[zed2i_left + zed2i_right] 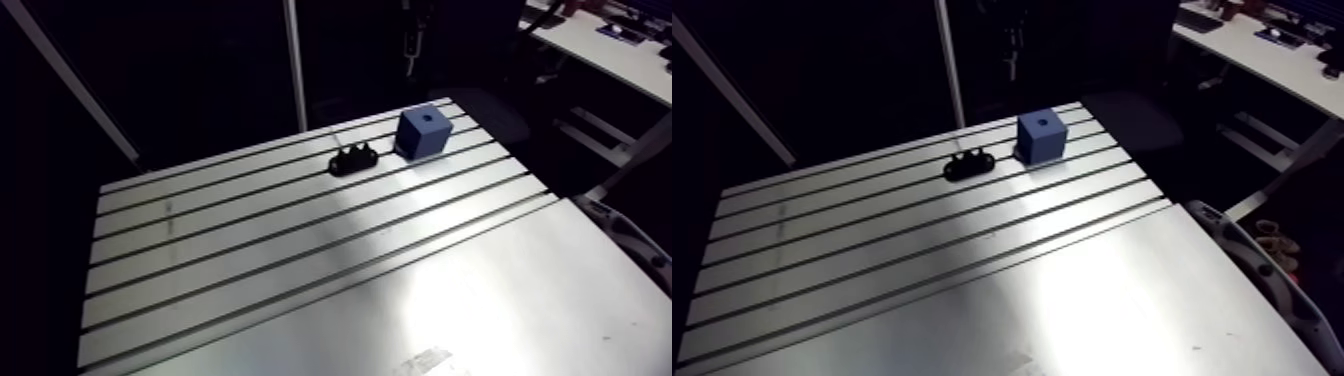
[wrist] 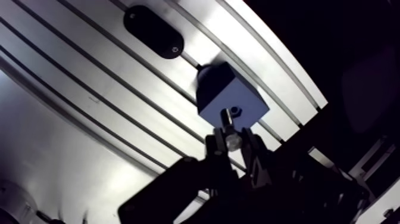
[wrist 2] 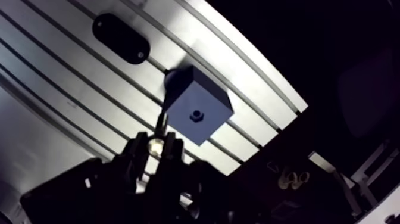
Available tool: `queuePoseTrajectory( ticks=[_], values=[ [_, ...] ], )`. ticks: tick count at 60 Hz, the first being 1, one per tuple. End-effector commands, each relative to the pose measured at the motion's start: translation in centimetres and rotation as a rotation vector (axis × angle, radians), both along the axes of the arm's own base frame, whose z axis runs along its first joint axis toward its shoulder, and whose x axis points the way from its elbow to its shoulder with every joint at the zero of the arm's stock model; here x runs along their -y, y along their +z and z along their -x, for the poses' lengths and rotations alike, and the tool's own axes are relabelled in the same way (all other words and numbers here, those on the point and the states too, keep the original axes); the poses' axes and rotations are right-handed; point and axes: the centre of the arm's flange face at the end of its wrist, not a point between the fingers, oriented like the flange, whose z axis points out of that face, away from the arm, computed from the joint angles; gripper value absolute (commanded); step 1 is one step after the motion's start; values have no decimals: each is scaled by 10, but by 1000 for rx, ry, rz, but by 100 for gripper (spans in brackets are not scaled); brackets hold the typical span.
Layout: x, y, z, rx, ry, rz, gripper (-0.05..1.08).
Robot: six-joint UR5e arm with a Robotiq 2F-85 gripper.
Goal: Pick up the M10 bolt and insert it into the hex recess until seated.
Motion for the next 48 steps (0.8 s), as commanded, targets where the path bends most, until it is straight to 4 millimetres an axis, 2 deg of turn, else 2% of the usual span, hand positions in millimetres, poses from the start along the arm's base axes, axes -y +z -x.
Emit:
queuePoseTrajectory(
  ticks=[1,8,48],
  values=[
    [-14,-13,10,32,-9,-3,92],
    [-22,-23,14,55,-12,-24,92],
    [-45,-31,8,70,-57,-39,93]
  ],
)
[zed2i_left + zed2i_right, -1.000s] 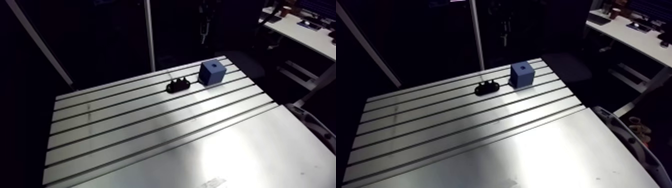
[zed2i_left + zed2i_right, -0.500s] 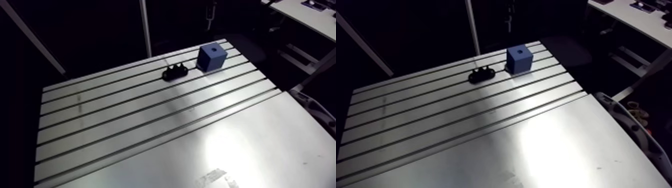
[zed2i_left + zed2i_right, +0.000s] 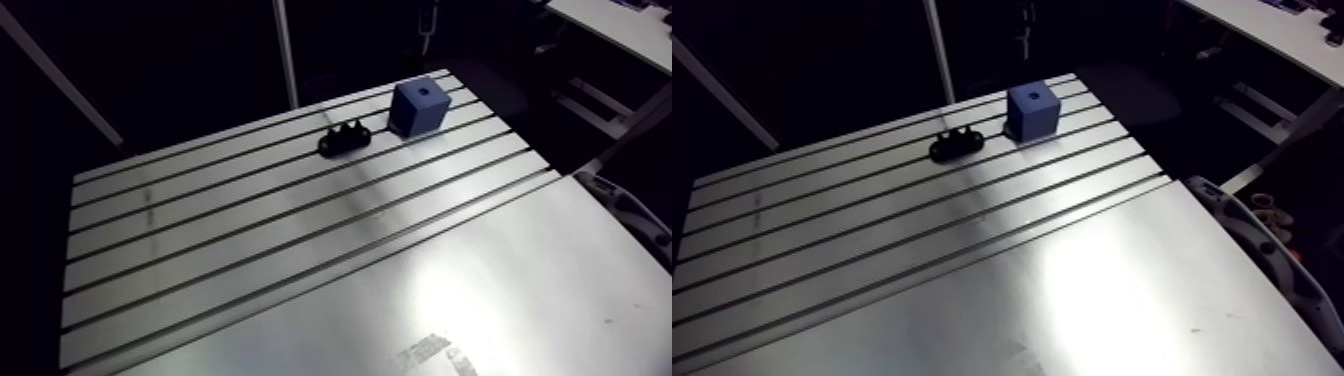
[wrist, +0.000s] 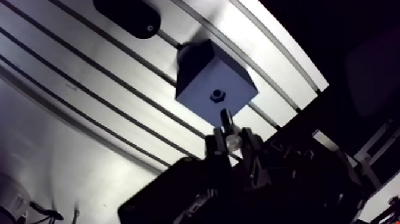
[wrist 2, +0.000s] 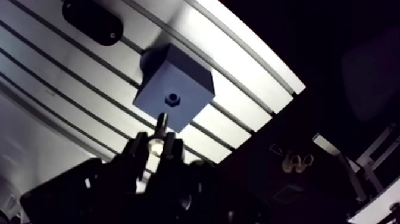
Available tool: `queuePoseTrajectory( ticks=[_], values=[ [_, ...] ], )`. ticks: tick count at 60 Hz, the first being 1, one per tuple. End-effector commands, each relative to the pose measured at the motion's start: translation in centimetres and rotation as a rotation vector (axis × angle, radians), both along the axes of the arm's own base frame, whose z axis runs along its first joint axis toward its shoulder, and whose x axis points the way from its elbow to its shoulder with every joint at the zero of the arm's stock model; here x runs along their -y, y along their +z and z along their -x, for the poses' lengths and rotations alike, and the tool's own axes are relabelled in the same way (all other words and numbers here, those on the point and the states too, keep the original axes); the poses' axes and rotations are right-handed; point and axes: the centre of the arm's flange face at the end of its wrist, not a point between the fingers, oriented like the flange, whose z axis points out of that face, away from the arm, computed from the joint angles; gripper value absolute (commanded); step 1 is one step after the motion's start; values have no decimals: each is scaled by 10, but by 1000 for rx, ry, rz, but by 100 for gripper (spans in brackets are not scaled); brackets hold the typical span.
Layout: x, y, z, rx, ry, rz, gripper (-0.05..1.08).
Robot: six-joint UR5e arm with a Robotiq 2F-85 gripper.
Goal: Pick up the M10 bolt and insert it into the hex recess until seated.
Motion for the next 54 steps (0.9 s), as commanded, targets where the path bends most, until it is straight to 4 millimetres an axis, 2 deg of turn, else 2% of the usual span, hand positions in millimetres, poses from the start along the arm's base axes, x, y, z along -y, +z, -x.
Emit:
queuePoseTrajectory(
  ticks=[1,19,54],
  values=[
    [-10,-4,-3,2,-26,4,93],
    [-33,-17,-16,20,-69,31,99],
    [-31,-34,-17,27,-75,70,99]
  ],
)
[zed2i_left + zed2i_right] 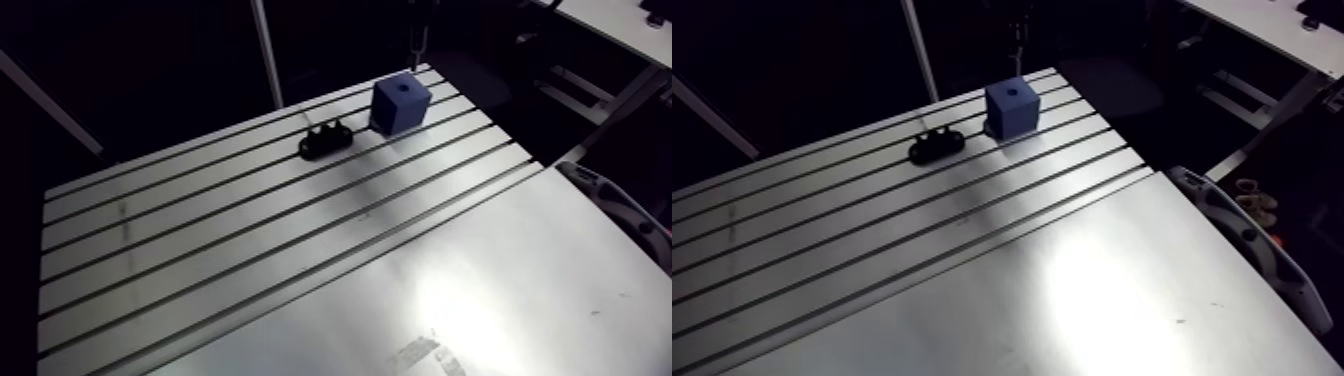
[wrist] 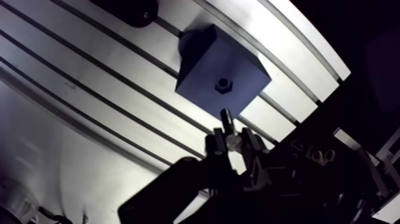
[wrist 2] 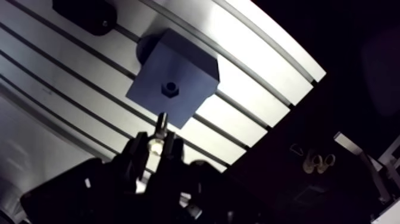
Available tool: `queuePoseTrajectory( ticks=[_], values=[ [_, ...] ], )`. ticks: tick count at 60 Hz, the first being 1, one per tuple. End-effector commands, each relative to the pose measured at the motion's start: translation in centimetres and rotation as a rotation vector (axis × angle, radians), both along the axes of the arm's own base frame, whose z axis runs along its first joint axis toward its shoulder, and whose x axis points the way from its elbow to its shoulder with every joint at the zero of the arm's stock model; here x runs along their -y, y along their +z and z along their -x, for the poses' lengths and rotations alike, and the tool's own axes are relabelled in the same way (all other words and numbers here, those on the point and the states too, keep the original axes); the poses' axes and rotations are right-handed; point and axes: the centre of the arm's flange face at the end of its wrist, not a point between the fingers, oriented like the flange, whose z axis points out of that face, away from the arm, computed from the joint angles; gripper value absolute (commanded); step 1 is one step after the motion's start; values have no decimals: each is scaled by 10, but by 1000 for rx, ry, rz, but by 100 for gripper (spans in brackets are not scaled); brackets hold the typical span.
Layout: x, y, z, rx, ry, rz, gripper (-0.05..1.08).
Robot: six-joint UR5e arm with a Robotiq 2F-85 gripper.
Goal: Pick up the M10 bolt and insert it into the hex recess until seated.
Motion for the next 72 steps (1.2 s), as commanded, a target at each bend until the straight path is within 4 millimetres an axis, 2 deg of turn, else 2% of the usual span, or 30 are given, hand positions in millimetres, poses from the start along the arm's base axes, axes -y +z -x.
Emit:
queuePoseTrajectory(
  ticks=[1,38,44,72],
  values=[
    [1,-6,-2,3,-3,15,99],
    [1,-11,3,-25,-5,23,99],
    [0,-18,5,-16,-5,27,99],
    [0,-20,5,-14,-5,27,99]
  ],
)
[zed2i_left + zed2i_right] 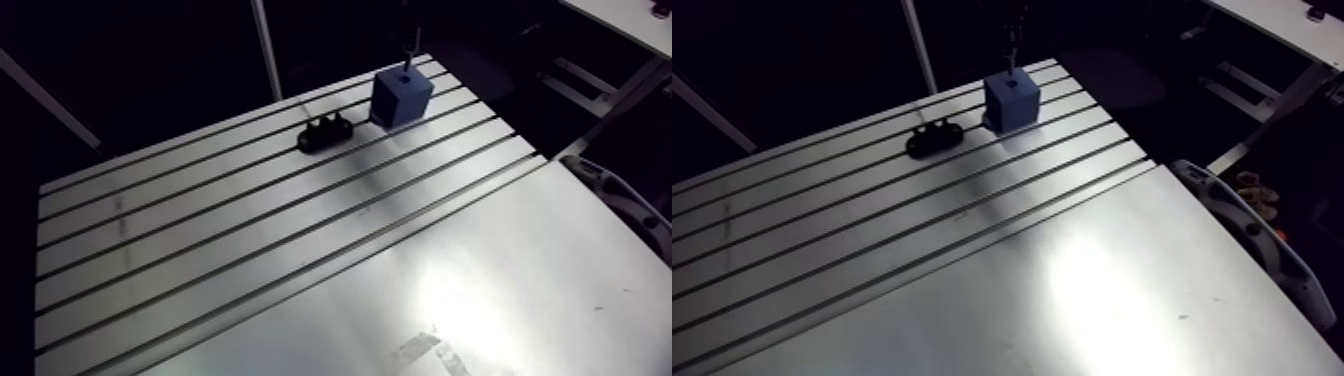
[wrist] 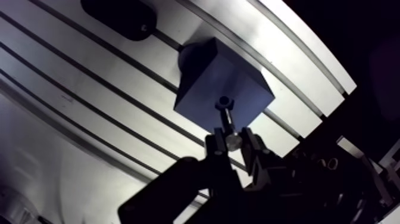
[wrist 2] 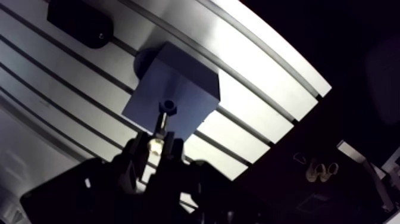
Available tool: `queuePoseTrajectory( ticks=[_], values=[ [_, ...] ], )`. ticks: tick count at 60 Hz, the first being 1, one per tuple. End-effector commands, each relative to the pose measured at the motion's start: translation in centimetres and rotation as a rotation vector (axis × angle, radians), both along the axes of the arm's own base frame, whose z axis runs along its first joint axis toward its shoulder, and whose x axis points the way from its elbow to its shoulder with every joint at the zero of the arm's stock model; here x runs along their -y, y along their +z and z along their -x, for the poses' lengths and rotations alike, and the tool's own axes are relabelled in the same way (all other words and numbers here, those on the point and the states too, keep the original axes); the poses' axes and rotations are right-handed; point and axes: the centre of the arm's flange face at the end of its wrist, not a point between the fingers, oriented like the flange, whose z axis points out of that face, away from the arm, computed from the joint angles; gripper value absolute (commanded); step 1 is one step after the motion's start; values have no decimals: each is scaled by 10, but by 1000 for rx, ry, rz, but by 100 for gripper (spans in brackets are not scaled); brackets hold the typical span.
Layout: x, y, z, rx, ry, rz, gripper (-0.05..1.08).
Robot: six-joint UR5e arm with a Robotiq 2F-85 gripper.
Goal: Pick up the M10 bolt and insert it into the hex recess until seated.
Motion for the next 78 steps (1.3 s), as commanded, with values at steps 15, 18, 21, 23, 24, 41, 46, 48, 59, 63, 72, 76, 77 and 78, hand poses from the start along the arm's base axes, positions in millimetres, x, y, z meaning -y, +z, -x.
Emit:
queuePoseTrajectory(
  ticks=[15,18,21,23,24,41,46,48,59,63,72,76,77,78],
  values=[
    [-1,-10,1,10,-8,4,99],
    [-2,-10,2,3,-8,1,99],
    [-2,-10,2,1,-9,0,99],
    [-2,-10,2,-1,-9,0,99],
    [-2,-10,2,-1,-9,0,99],
    [-2,-12,2,0,-10,0,99],
    [-2,-15,2,4,-10,2,99],
    [-2,-15,2,6,-10,3,99],
    [-1,-17,1,9,-10,4,99],
    [-1,-17,1,9,-10,4,99],
    [-2,-18,1,10,-10,5,99],
    [-1,-18,1,11,-10,6,99],
    [-1,-18,1,11,-10,6,99],
    [-1,-18,1,11,-10,6,99]
  ],
)
